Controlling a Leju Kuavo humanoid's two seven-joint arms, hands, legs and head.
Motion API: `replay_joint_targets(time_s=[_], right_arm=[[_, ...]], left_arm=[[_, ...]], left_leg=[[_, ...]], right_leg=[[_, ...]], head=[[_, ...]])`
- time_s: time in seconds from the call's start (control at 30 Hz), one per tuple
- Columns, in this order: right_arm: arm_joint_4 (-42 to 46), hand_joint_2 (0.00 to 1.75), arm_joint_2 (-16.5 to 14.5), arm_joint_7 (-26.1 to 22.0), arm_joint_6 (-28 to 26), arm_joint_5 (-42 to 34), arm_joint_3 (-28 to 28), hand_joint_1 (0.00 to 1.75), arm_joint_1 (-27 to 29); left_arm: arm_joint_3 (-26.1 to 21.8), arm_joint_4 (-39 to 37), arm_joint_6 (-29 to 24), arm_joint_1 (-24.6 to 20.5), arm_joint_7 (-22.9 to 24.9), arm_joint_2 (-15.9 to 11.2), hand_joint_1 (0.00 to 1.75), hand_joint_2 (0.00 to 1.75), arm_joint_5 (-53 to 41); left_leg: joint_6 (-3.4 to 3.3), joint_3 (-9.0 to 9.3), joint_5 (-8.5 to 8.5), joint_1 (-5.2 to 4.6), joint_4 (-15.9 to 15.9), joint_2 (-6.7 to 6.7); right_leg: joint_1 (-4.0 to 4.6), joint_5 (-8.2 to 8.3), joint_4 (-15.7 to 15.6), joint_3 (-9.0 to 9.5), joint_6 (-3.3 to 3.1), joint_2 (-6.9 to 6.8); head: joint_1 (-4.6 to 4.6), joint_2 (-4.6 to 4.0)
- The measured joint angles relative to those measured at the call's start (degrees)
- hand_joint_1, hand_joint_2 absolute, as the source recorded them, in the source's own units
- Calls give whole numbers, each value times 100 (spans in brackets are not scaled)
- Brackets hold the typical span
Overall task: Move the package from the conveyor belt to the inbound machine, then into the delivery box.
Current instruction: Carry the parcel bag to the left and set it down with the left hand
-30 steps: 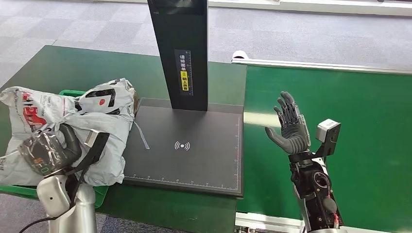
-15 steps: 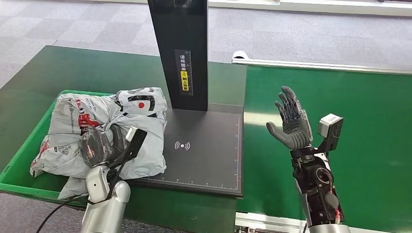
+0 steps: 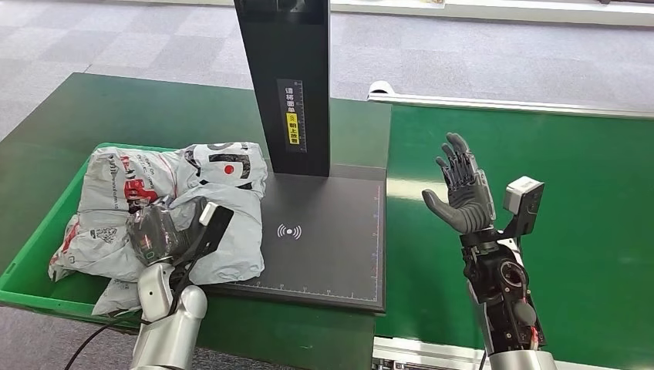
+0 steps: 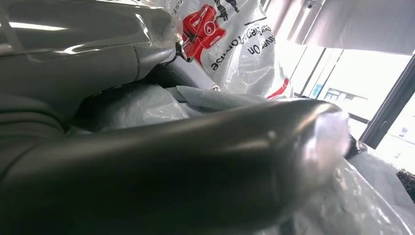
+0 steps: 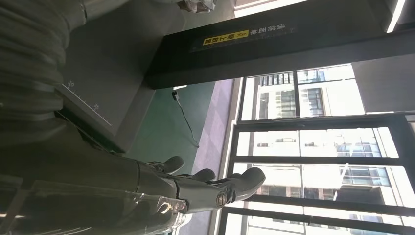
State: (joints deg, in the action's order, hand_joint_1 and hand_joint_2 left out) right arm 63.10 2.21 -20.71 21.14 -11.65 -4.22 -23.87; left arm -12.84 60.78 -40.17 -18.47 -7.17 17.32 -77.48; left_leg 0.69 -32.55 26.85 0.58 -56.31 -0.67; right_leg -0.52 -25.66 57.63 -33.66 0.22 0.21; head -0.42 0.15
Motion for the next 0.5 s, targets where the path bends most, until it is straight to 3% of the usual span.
replay_joint_targets(time_s=[0.13,0.37,0.5], right_arm=[[-10,175,-2,-21,-17,0,0,0,-2],[-10,175,-7,-90,-121,-18,0,0,112],[-10,175,-13,-138,-137,-33,-1,0,182]], left_arm=[[-241,224,1,35,-699,107,0,0,547],[-1167,1332,0,61,-2875,179,0,0,2311],[-1621,2127,2,46,-3247,191,0,0,2881]], left_leg=[[0,-1,0,0,0,2],[1,-9,0,2,0,4],[1,-13,1,2,0,5]], right_leg=[[1,0,0,-2,0,2],[3,0,1,-12,0,5],[3,-1,1,-16,0,6]], head=[[1,-1],[2,-2],[1,-1]])
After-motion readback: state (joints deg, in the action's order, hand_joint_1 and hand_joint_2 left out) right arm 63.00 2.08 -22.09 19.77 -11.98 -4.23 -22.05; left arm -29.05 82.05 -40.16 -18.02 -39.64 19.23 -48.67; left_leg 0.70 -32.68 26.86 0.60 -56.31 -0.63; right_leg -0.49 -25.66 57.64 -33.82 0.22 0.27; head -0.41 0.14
